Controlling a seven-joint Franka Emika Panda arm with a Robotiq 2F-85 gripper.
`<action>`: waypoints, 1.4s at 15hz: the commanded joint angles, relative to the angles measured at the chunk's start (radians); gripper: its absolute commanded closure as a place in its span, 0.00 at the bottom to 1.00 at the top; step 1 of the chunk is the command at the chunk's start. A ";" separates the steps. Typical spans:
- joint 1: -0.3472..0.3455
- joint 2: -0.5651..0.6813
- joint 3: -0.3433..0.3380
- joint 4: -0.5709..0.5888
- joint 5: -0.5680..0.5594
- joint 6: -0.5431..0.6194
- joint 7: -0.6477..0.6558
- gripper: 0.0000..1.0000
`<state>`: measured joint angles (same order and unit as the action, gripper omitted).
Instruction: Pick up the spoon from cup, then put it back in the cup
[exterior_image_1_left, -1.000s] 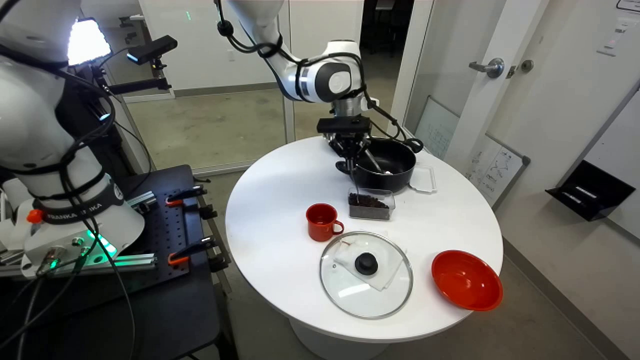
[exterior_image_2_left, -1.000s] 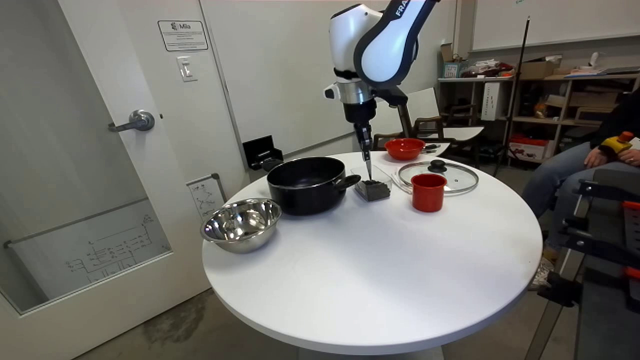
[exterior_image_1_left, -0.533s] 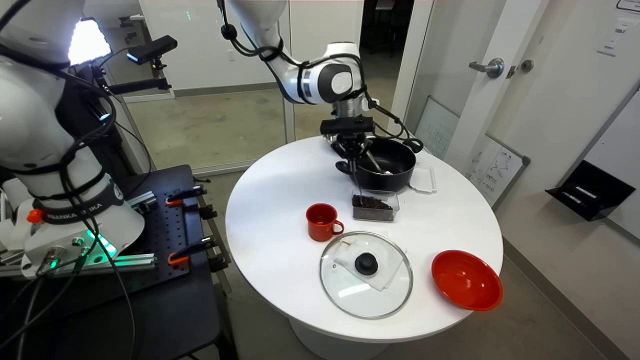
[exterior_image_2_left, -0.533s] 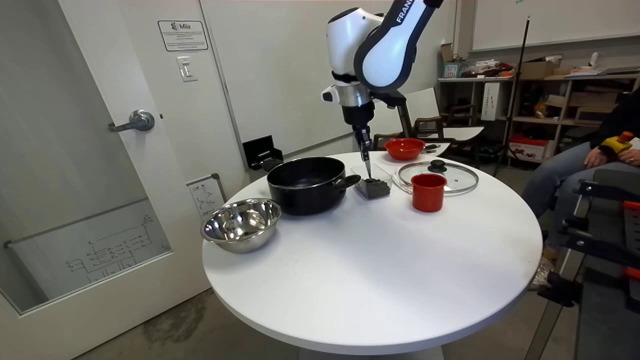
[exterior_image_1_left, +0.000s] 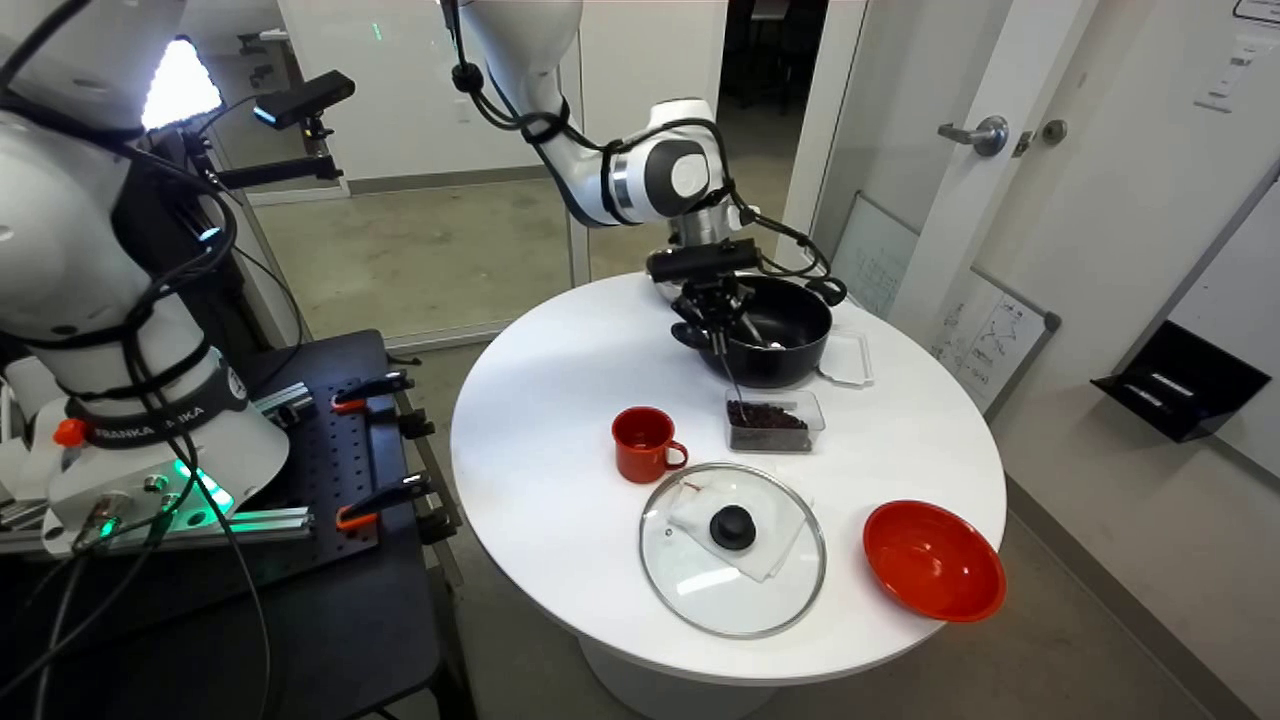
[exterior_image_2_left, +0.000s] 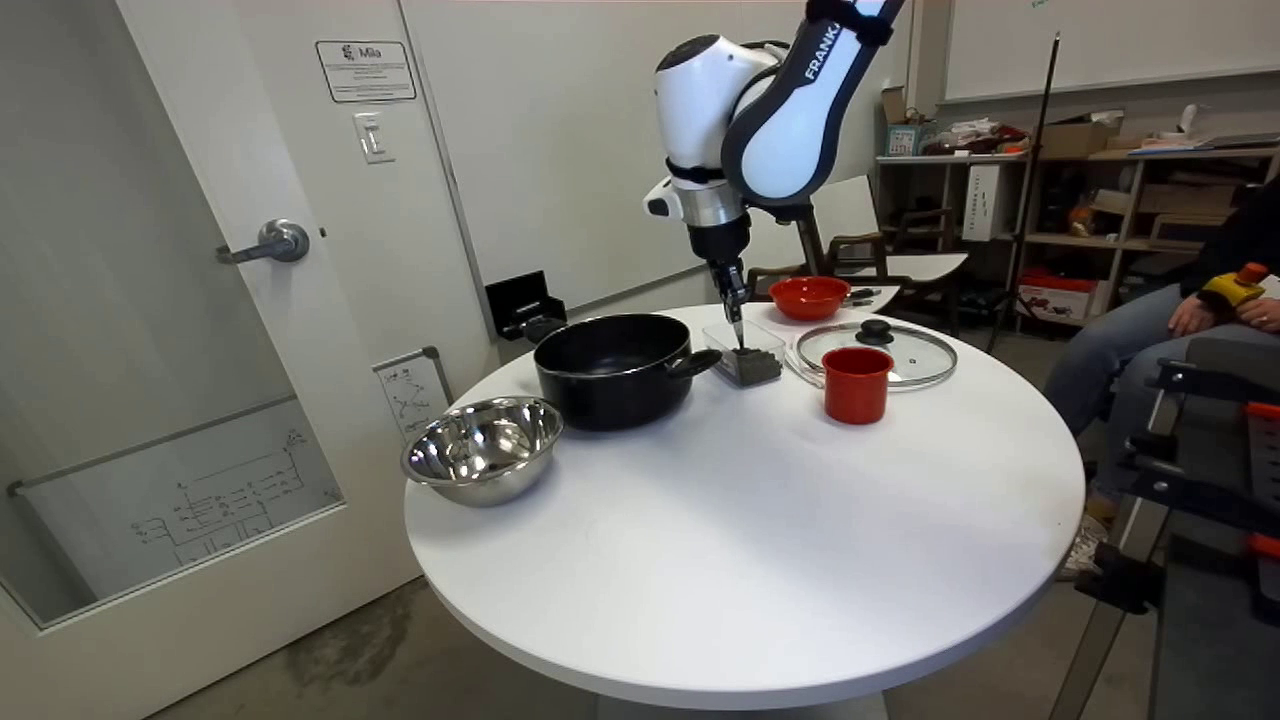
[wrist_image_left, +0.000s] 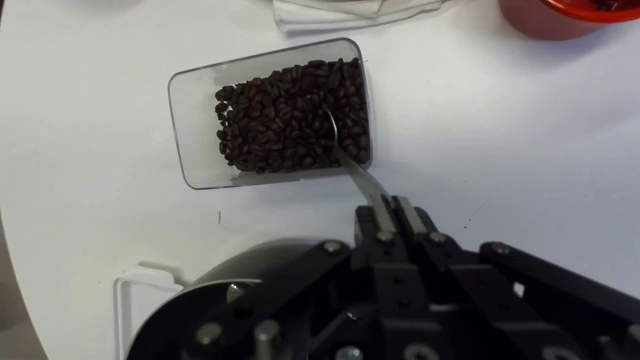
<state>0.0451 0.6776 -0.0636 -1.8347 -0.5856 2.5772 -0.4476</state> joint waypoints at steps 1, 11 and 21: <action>0.010 0.046 -0.023 0.037 -0.044 0.026 0.035 0.99; 0.044 0.085 -0.089 0.046 -0.177 0.141 0.187 0.99; 0.070 0.089 -0.121 0.060 -0.292 0.207 0.324 0.99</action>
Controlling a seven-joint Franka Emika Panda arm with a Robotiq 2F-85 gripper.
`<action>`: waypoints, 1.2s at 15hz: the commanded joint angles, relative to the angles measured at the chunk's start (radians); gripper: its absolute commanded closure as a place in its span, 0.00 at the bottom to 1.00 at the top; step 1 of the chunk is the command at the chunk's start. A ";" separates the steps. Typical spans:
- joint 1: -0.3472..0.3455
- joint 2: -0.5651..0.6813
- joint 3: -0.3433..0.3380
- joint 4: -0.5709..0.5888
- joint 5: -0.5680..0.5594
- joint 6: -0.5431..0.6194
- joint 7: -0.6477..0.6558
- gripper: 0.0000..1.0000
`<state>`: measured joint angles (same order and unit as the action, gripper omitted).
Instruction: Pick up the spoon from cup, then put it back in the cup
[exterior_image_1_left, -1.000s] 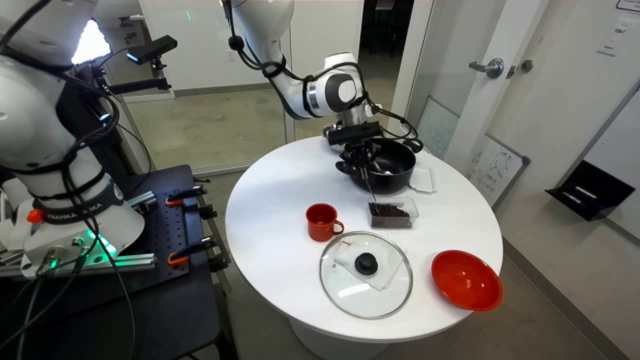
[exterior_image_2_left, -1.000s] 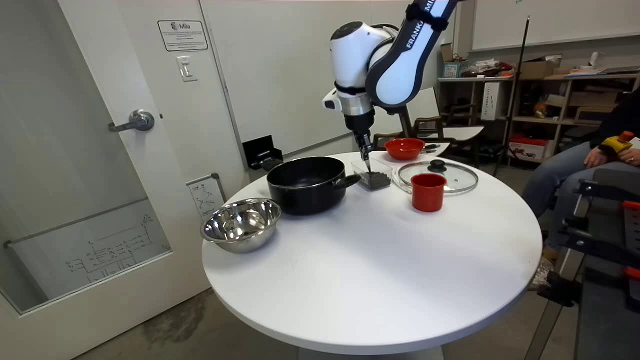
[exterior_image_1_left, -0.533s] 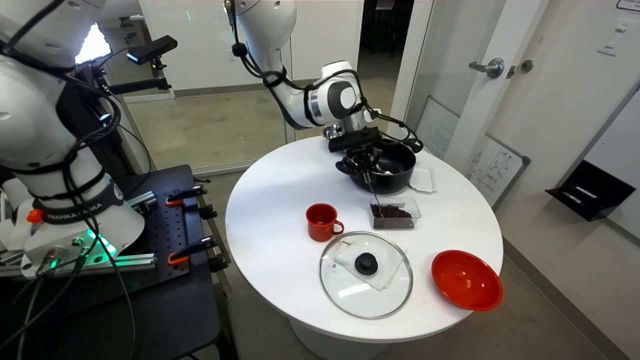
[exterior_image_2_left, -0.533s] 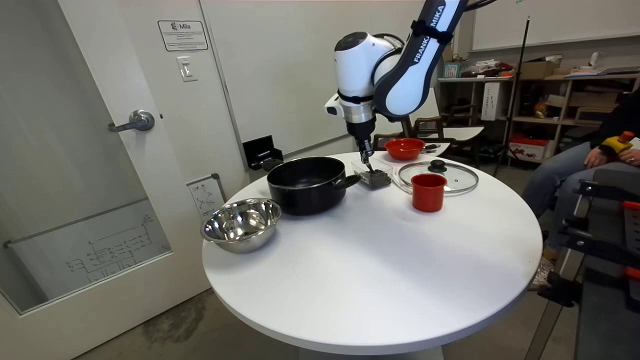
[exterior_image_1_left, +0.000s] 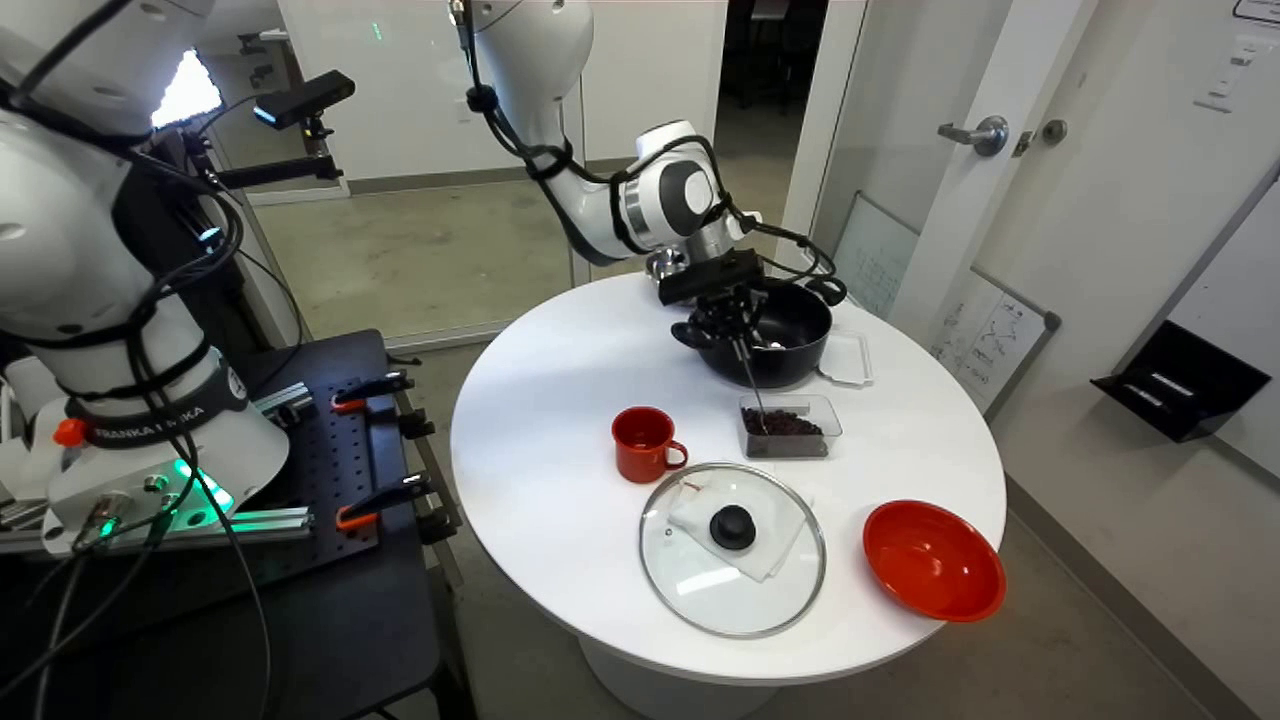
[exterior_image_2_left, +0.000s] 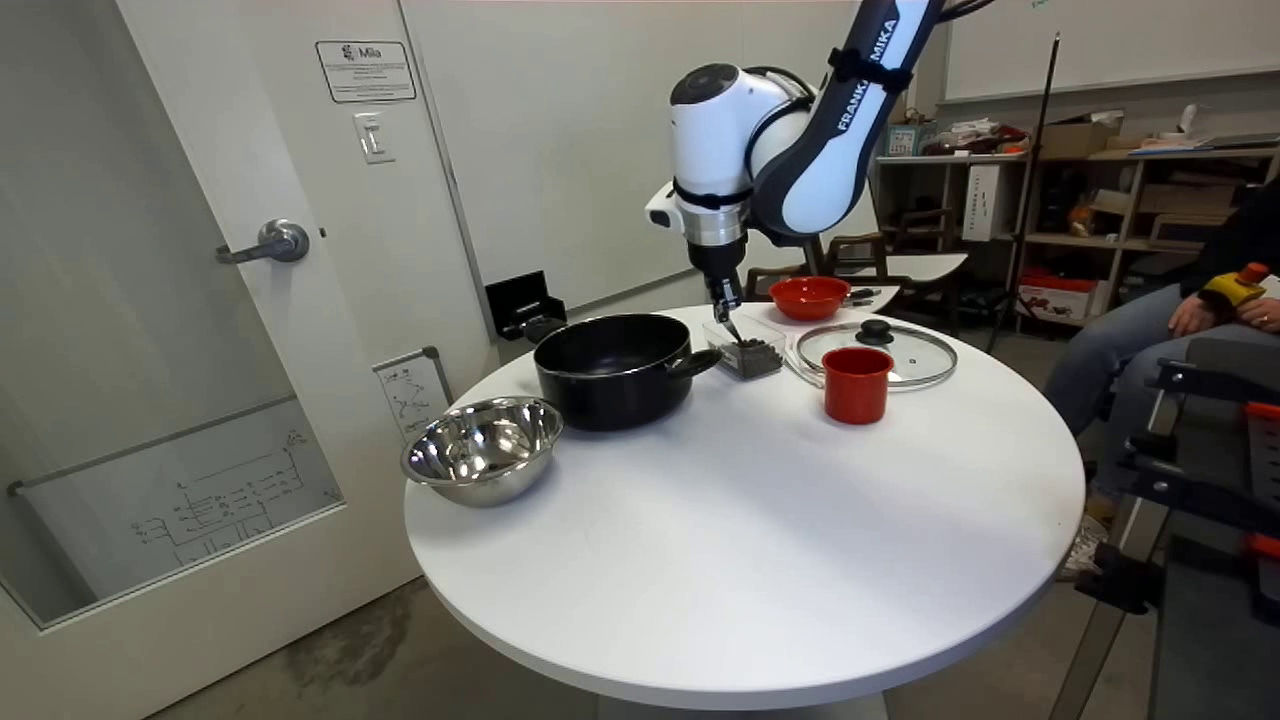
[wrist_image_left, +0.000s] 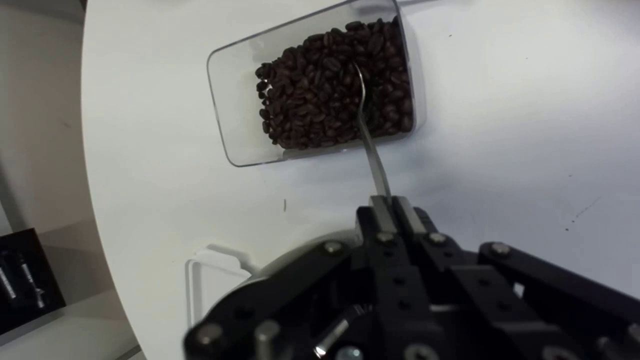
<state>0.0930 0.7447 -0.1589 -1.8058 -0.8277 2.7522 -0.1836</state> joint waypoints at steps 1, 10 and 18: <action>0.026 0.023 -0.031 0.032 -0.064 0.036 0.073 0.99; 0.035 0.029 -0.042 0.041 -0.177 0.036 0.165 0.99; 0.075 0.027 -0.081 0.044 -0.242 0.045 0.253 0.99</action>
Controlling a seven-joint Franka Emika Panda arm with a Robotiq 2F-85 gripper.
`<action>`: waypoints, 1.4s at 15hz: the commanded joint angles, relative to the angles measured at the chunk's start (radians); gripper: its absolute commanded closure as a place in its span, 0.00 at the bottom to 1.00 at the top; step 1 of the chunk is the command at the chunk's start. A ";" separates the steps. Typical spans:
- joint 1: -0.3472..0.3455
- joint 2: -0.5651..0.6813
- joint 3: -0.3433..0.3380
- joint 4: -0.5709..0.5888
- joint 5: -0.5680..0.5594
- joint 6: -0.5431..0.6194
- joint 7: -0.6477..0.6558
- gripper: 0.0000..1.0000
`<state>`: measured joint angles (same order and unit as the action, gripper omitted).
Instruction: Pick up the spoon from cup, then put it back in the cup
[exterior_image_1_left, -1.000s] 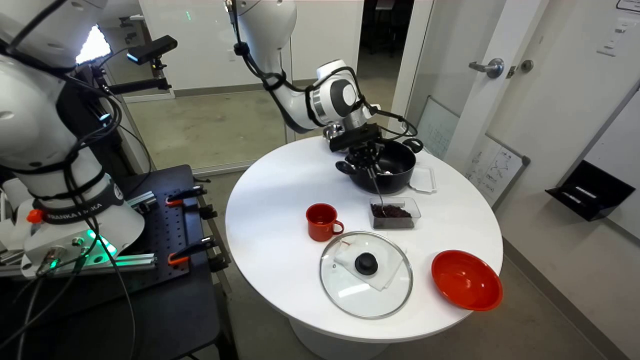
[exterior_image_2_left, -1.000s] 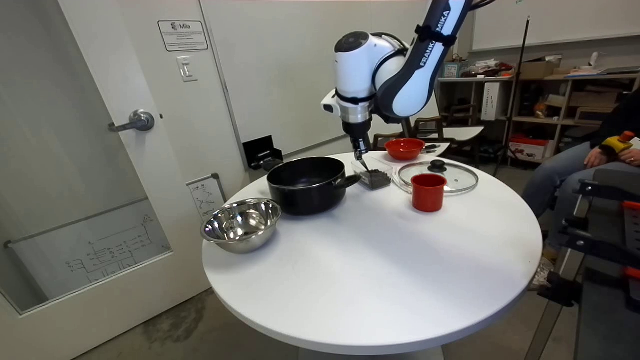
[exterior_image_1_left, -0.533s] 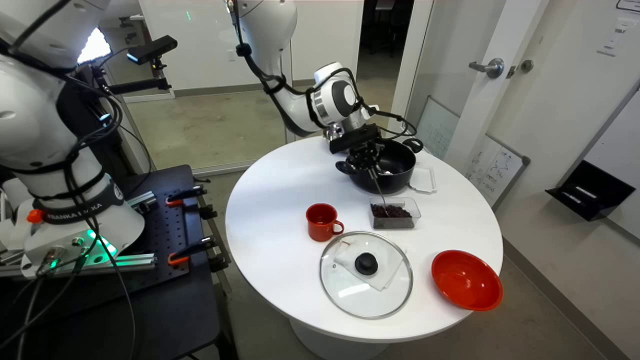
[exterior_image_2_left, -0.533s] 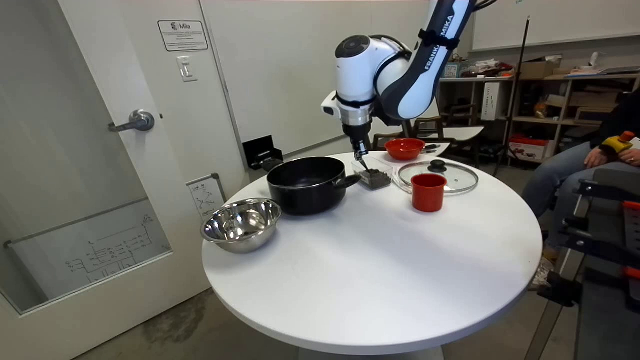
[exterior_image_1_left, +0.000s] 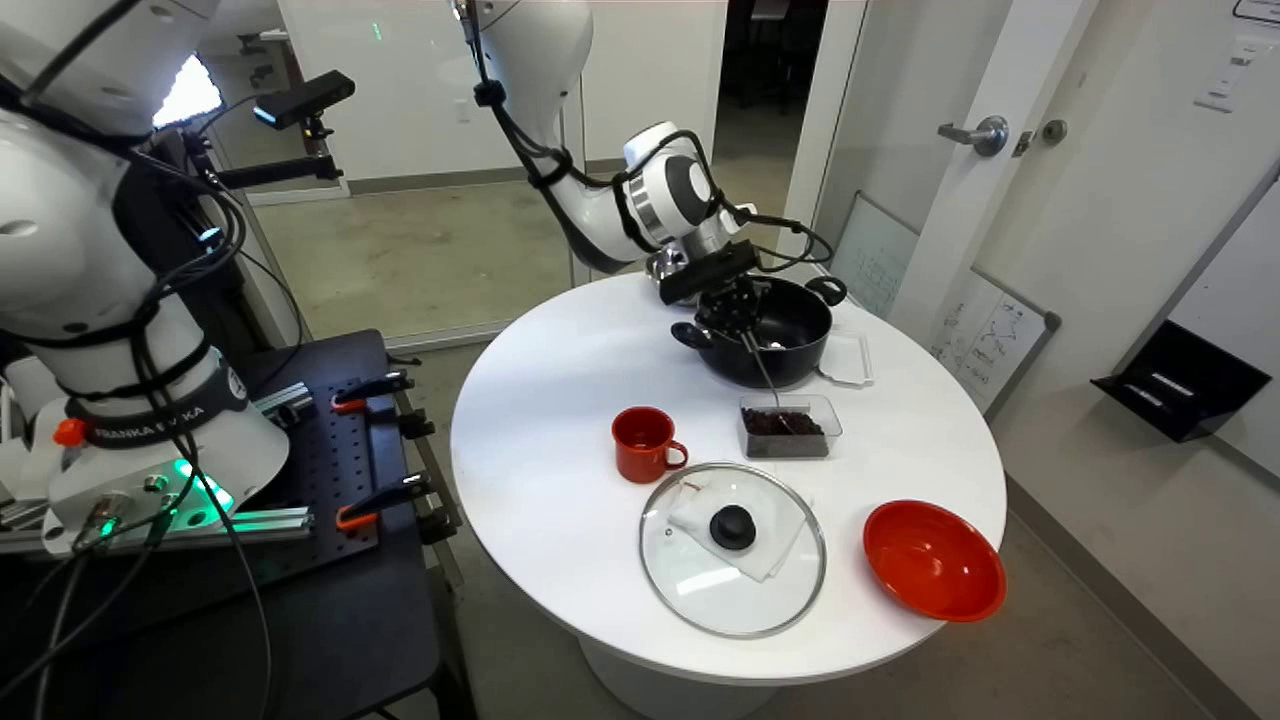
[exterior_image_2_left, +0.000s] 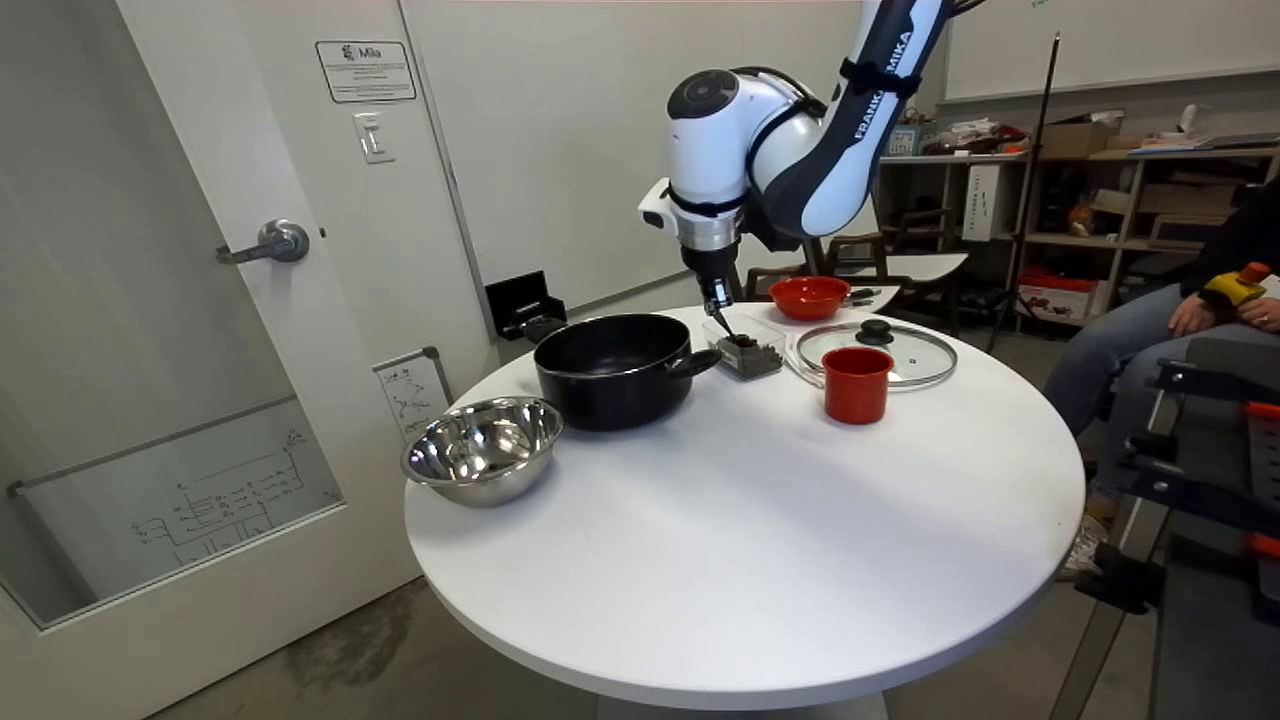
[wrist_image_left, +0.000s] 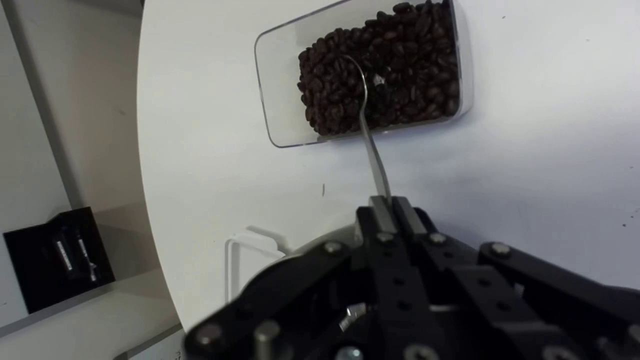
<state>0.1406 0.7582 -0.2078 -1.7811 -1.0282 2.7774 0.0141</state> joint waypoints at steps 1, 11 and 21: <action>0.033 0.013 -0.038 0.017 -0.050 0.022 0.066 0.99; 0.054 0.030 -0.078 -0.001 -0.142 0.053 0.194 0.99; 0.141 0.065 -0.121 -0.003 -0.317 0.061 0.378 0.99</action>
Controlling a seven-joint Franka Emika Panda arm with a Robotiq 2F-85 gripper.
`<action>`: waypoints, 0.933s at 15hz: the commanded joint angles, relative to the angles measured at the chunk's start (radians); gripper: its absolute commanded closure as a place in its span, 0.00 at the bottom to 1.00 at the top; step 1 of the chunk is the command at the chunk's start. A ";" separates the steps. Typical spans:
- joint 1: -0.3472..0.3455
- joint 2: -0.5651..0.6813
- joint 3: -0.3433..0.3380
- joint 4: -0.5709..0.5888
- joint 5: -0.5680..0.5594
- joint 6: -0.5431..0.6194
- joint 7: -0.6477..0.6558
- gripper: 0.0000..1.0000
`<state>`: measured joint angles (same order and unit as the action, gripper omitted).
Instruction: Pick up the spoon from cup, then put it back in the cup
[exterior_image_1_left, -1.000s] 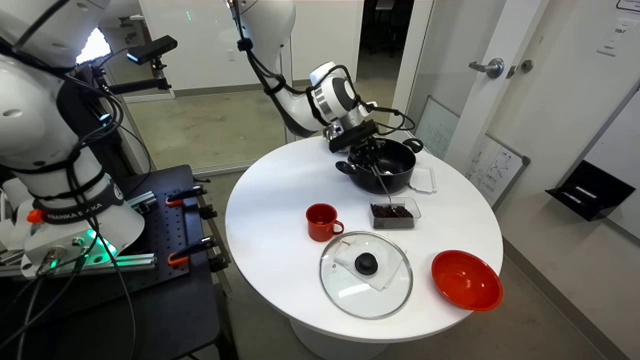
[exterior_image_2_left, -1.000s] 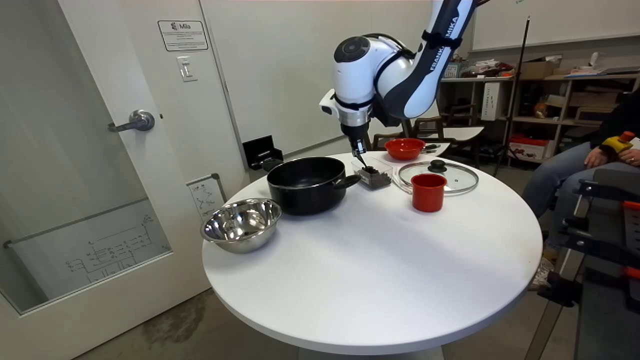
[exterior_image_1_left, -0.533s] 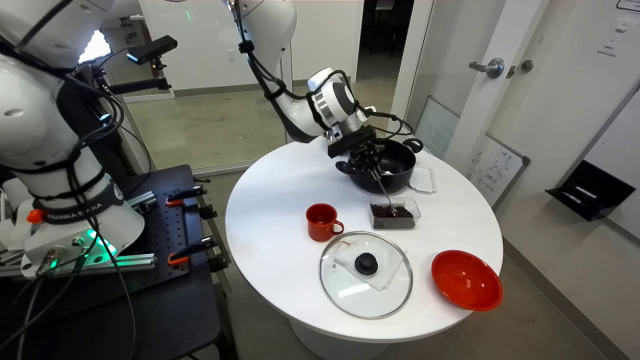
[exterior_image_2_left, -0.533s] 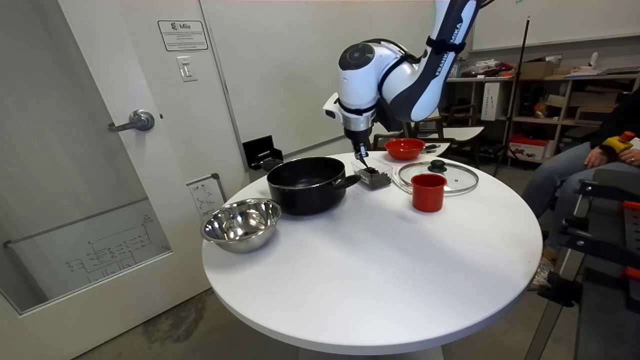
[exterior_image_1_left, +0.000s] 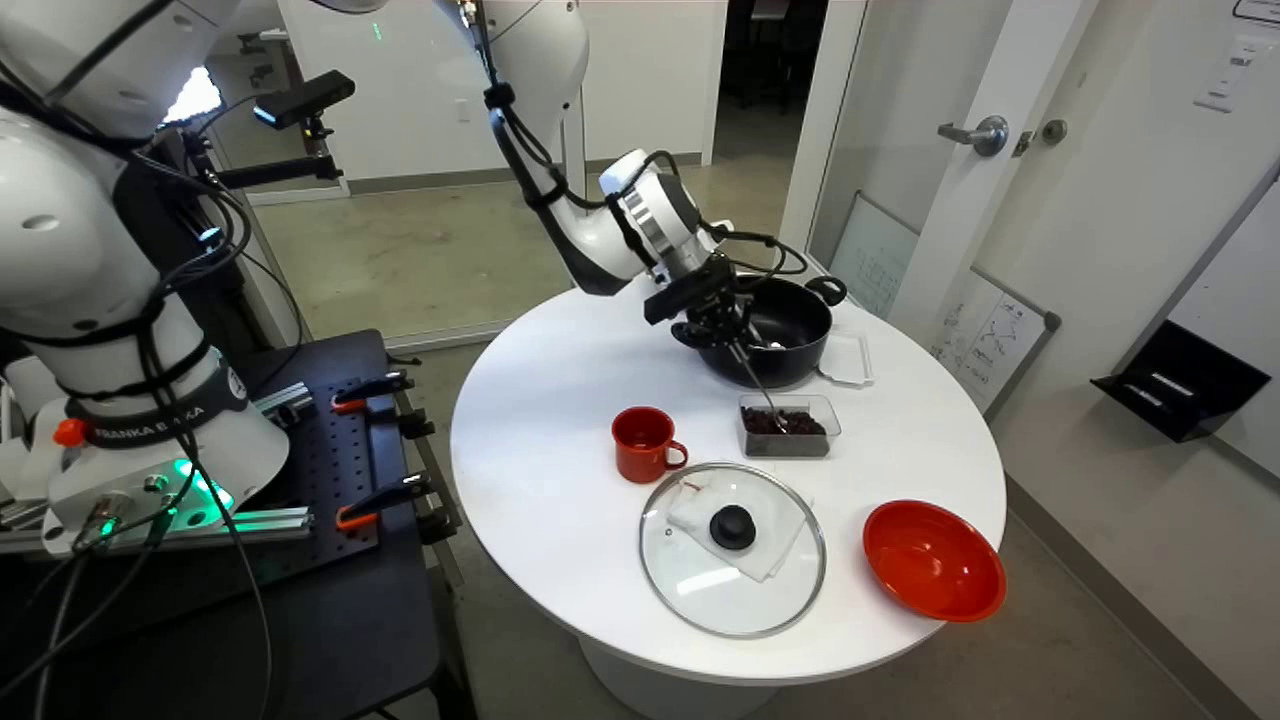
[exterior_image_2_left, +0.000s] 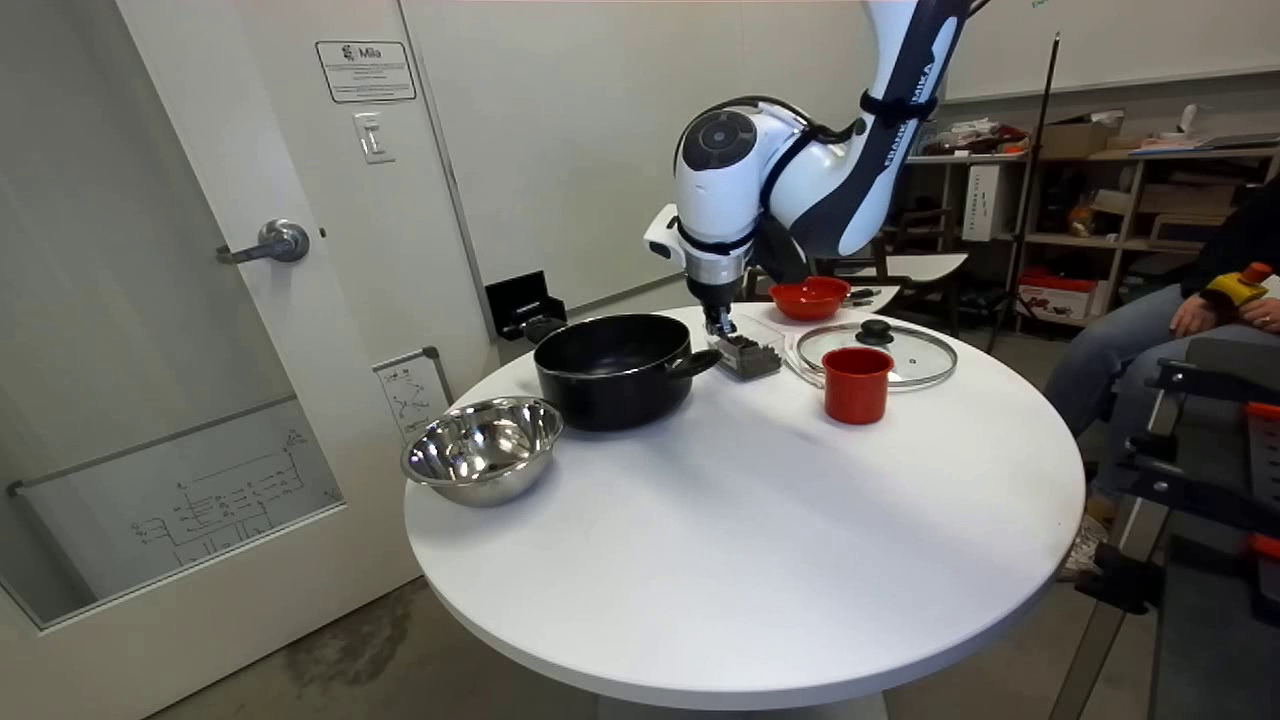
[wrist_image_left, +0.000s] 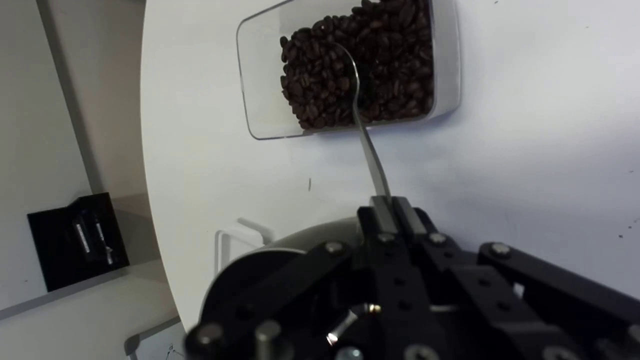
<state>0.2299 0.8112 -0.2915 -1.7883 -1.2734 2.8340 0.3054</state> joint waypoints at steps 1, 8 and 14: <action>0.069 0.014 -0.045 0.003 -0.098 -0.003 0.114 0.99; 0.154 0.018 -0.066 -0.012 -0.245 -0.049 0.274 0.99; 0.176 0.019 -0.055 -0.015 -0.259 -0.098 0.318 0.99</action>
<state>0.3834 0.8316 -0.3365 -1.7997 -1.5122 2.7626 0.5802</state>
